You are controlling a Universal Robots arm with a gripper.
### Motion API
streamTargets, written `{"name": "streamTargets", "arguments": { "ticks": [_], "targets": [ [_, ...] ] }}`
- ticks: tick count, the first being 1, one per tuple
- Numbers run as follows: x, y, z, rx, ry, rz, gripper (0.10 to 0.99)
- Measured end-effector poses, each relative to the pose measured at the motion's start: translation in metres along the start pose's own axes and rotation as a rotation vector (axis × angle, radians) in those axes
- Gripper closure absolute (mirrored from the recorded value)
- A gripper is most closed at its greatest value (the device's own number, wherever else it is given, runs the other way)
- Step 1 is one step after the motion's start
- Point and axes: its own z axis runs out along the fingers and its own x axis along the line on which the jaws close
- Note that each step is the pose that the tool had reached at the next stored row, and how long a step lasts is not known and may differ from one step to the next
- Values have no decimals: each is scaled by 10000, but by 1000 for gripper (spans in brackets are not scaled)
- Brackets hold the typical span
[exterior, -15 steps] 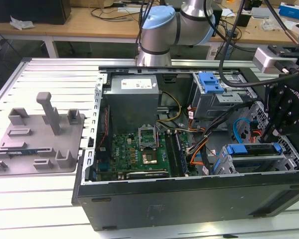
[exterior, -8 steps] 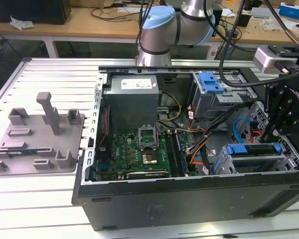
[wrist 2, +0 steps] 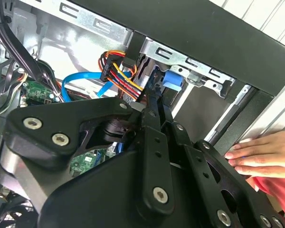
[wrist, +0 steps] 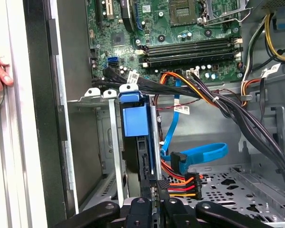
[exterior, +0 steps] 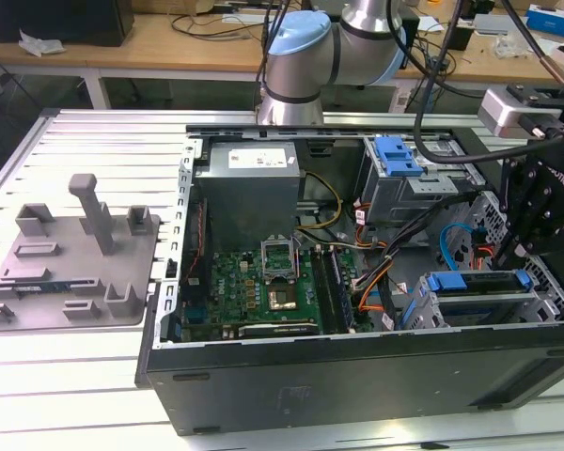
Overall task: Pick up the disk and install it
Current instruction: 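Insert the first disk wire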
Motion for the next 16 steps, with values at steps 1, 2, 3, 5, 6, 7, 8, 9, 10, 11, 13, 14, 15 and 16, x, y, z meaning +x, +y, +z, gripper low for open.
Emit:
{"name": "streamTargets", "arguments": {
  "ticks": [1, 2, 3, 5, 6, 7, 8, 9, 10, 11, 13, 14, 15, 16],
  "targets": [
    [3, -1, 0, 0, 0, 3, 922],
    [9, -2, 1, -1, 0, 3, 922],
    [15, -2, 1, -1, 0, 4, 922],
    [22, 1, 2, -1, 0, 5, 922],
    [24, 9, 3, -1, -1, 6, 922],
    [25, 14, 2, 0, -1, 6, 922],
    [26, 17, 2, 0, 0, 6, 922],
    [27, 16, 2, 1, 1, 4, 922],
    [28, 16, 2, 0, 1, 4, 922],
    [28, 17, 2, 0, 0, 5, 922],
    [31, 17, 2, 0, 1, 6, 922],
    [31, 17, 3, 0, 0, 6, 922],
    [31, 17, 3, 0, -1, 6, 922],
    [31, 17, 3, 0, 0, 6, 922]
  ]
}}
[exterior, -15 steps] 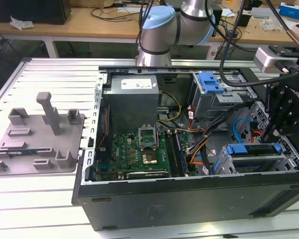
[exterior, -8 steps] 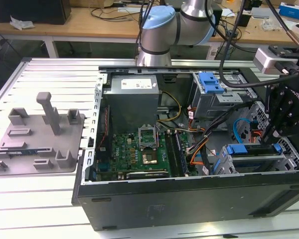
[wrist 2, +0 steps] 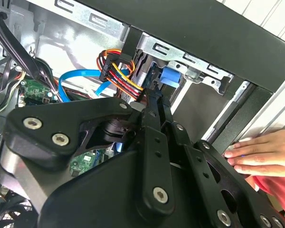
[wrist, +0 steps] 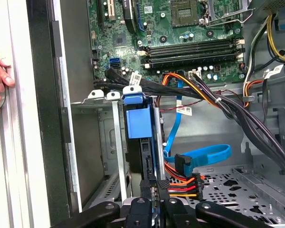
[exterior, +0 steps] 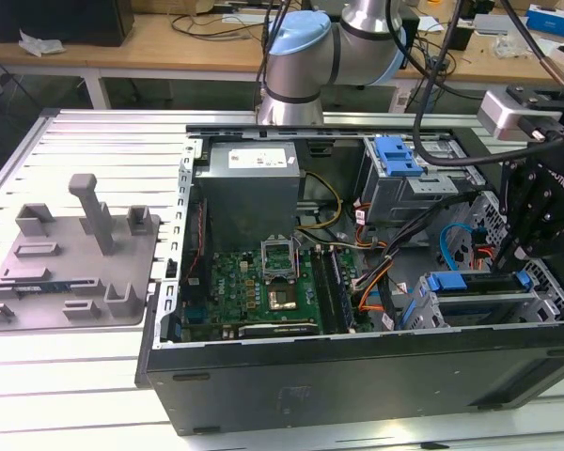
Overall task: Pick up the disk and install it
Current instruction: 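Insert the first disk wire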
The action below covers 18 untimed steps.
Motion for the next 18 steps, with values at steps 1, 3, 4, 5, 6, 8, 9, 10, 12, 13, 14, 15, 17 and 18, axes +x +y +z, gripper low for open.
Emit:
{"name": "streamTargets", "arguments": {
  "ticks": [1, 3, 4, 5, 6, 8, 9, 10, 12, 13, 14, 15, 17, 18],
  "targets": [
    [0, 0, 0, 0, 1, 0, 922],
    [1, 0, 0, 0, 0, 0, 922],
    [1, 0, 0, 0, 0, 0, 922],
    [1, 0, 0, 0, -1, 0, 922],
    [1, 0, 0, 0, 0, -4, 922],
    [-4, 0, 0, 2, 0, -19, 922],
    [-7, 1, 0, 3, -1, -36, 922],
    [-8, 1, -1, 5, 1, -52, 922],
    [-9, 1, -1, 8, -1, -91, 922],
    [-9, 0, -1, 12, -1, -128, 922],
    [-9, 1, -1, 15, -1, -162, 922],
    [-9, 1, -1, 16, -2, -178, 922],
    [-9, 1, -1, 18, -2, -196, 922],
    [-9, 1, -1, 18, -2, -199, 922]
  ]
}}
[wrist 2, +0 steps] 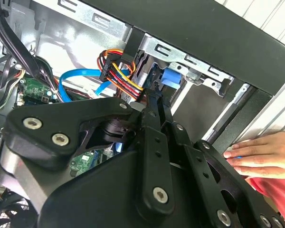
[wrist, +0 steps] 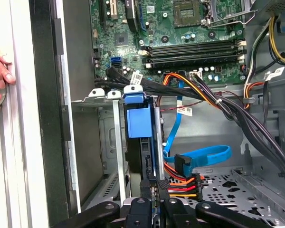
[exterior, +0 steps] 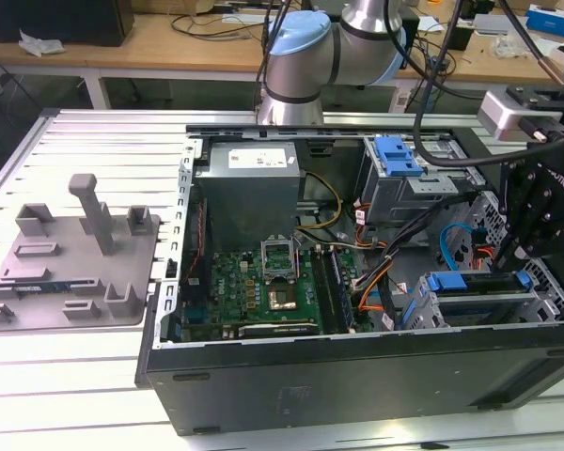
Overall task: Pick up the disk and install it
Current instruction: 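Insert the first disk wire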
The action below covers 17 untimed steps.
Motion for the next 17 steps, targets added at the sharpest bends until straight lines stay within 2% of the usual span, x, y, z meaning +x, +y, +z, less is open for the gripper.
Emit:
{"name": "streamTargets", "arguments": {
  "ticks": [17],
  "targets": [
    [-2, 0, 27, 1, 1, -9, 922]
  ]
}}
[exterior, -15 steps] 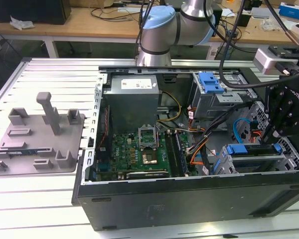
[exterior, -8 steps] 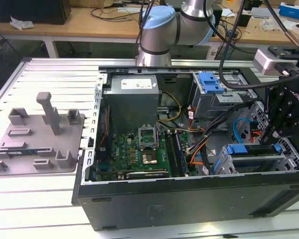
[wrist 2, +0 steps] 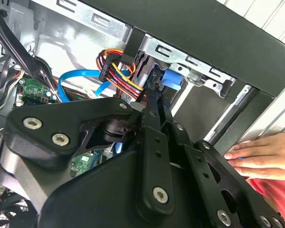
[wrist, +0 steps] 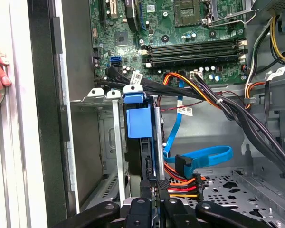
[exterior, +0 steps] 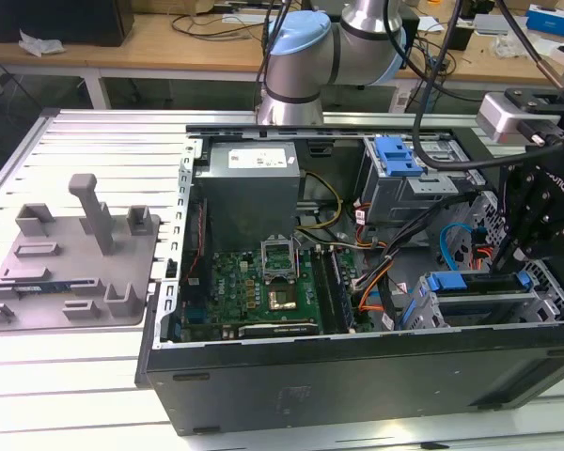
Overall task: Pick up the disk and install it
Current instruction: 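Insert the first disk wire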
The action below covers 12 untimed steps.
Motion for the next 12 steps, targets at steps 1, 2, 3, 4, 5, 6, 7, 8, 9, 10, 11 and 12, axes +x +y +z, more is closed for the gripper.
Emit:
{"name": "streamTargets", "arguments": {
  "ticks": [1, 2, 3, 4, 5, 6, 7, 8, 9, 10, 11, 12],
  "targets": [
    [0, 0, 0, 0, 0, 0, 922],
    [0, 0, 0, 0, 0, 0, 922],
    [0, 0, 2, 0, -1, 0, 922],
    [1, 0, 2, -1, -1, 0, 922],
    [1, 0, 3, 0, -1, 0, 922],
    [1, 0, 3, 0, 0, 0, 922],
    [2, 0, 5, 0, -1, 0, 922],
    [2, 0, 6, 0, 0, 0, 922],
    [3, 0, 8, 0, 0, -1, 922],
    [4, 0, 10, -1, -1, 0, 922],
    [5, 0, 12, 0, -1, -1, 922],
    [6, 0, 13, 0, 0, 0, 922]
  ]
}}
